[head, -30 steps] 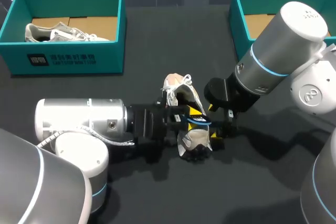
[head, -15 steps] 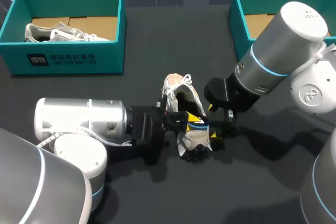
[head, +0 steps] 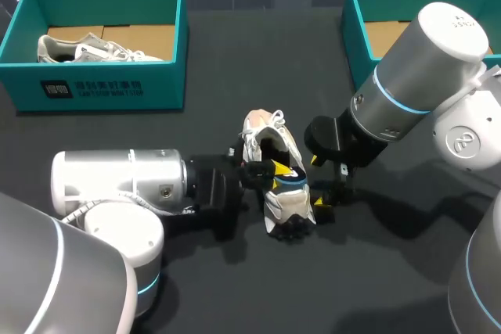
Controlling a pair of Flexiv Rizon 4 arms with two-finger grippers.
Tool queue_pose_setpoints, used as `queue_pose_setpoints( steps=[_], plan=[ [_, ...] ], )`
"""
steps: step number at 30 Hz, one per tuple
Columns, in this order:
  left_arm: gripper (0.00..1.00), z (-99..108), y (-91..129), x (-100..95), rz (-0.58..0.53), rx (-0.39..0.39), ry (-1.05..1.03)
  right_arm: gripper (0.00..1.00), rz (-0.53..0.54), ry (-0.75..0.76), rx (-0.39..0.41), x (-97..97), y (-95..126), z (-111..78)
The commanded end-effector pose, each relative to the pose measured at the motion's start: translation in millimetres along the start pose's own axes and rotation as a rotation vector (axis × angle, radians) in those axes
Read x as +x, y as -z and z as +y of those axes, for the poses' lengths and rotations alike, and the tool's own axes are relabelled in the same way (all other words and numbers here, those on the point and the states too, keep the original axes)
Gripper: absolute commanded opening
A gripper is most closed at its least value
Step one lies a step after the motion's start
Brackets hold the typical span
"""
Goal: Take the shoe out of the shoebox, open the shoe tongue, remove and reinsert the insole, then place the shoe into the shoebox
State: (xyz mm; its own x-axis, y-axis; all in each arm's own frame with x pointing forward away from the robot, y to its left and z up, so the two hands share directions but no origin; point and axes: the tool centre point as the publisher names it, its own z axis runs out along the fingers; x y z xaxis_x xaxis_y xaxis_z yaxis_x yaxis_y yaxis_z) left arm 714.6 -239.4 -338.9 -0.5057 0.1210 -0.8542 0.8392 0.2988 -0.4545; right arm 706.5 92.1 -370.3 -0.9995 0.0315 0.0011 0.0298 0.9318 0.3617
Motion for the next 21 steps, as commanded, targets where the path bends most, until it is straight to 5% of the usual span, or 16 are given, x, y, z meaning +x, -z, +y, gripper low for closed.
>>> queue_pose_setpoints(
  steps=[1,6,9,11,21],
  plan=[
    [0.00,2.2,-3.9,1.1,0.000,-0.011,0.012,1.00,-0.003,0.000,0.002,1.0,-0.6,0.1],
    [0.00,-7.2,-2.5,-2.0,-0.007,0.017,0.068,1.00,-0.003,0.000,0.002,1.0,-0.6,0.1],
    [0.24,-15.4,-0.8,-4.1,-0.008,0.035,0.093,1.00,-0.003,0.000,0.002,1.0,-0.6,0.1],
    [0.28,-20.9,0.3,-5.6,-0.008,0.049,0.105,1.00,-0.003,0.000,0.002,1.0,-0.6,0.1],
    [0.25,-39.5,0.2,-8.3,0.007,0.097,0.121,1.00,-0.003,0.000,0.002,1.0,-0.6,0.1]
  ],
)
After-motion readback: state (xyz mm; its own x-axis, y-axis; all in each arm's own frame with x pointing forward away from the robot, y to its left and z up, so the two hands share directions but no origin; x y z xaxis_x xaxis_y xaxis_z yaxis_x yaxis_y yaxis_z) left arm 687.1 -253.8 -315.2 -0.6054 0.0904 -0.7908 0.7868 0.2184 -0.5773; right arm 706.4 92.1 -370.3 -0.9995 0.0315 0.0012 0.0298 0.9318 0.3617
